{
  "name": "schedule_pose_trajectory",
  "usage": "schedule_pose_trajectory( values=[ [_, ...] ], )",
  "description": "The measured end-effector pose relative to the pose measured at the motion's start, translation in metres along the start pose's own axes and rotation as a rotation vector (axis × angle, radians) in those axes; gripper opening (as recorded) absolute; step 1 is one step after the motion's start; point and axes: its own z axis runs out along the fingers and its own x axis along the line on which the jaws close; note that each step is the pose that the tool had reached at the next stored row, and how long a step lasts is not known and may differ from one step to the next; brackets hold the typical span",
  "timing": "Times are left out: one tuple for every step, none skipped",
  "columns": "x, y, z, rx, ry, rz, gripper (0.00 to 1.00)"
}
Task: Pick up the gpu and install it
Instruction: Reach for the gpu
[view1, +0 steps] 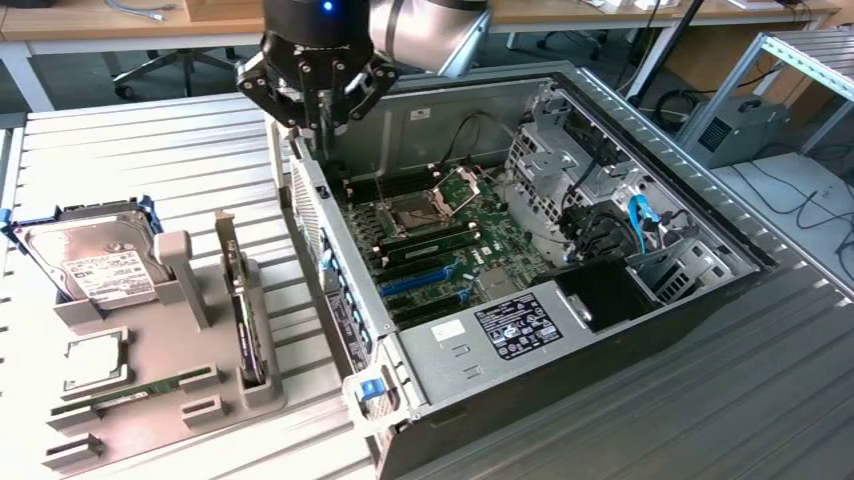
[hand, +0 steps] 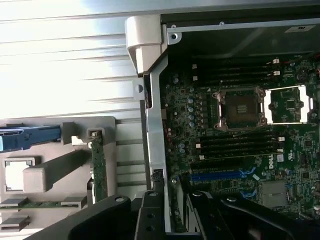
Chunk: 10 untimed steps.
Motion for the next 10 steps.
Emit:
schedule_pose_trajectory(
  values=[
    [0.004,-0.0003,-0.0001,0.0000,-0.0001,0.000,0.18],
    [0.006,-0.0005,-0.0001,0.0000,-0.0001,0.000,0.12],
    [0.009,-0.0007,-0.0002,0.0000,-0.0002,0.000,0.12],
    [0.012,-0.0009,-0.0002,0.0000,-0.0002,0.000,0.11],
    [0.014,-0.0011,-0.0003,0.0000,-0.0003,0.000,0.11],
    [0.016,-0.0012,-0.0003,0.0000,-0.0003,0.000,0.11],
    [0.018,-0.0014,-0.0004,0.0000,-0.0003,0.000,0.11],
    [0.020,-0.0015,-0.0004,0.0000,-0.0003,0.000,0.11],
    [0.021,-0.0016,-0.0004,0.0000,-0.0004,0.000,0.11],
    [0.022,-0.0017,-0.0005,0.0000,-0.0004,0.000,0.11]
  ],
)
